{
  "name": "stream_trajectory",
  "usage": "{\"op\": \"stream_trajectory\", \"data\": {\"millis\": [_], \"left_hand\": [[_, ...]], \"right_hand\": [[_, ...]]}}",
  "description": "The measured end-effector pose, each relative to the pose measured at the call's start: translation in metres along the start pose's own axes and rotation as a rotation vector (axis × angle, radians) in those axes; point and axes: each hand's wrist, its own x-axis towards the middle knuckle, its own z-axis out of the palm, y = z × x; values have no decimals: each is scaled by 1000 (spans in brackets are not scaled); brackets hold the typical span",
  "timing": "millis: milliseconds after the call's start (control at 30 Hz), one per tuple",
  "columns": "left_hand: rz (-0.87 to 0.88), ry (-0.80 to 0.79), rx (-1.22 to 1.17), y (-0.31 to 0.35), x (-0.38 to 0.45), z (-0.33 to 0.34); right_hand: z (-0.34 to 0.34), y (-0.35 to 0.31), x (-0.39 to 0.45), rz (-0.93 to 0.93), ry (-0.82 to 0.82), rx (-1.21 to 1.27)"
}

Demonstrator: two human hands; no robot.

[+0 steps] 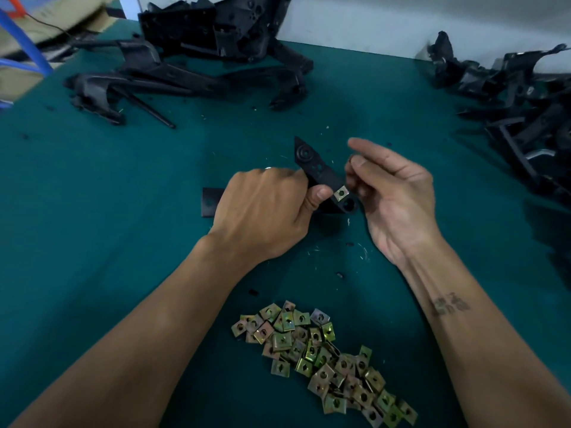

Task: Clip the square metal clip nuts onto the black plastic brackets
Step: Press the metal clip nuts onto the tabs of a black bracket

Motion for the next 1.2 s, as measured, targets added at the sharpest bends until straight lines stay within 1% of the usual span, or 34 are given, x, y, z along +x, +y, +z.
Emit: {"op": "stream_trajectory", "data": {"millis": [267,467,600,733,1000,1200], "left_hand": [[37,-23,13,6,0,0],[38,-17,-1,6,1,-2],[43,-7,-27,6,1,-2],[46,-1,-3,6,1,0],[62,5,-18,6,1,-1],[58,-4,-21,6,1,-3]], "right_hand": [[8,0,-4,-16,-13,50],[13,1,-13,-27,-100,4],[19,3,-15,-55,-12,0],[23,7,-19,-56,84,89],[33,10,-27,-155,158,21],[34,11,-28,-148,166,23]]}}
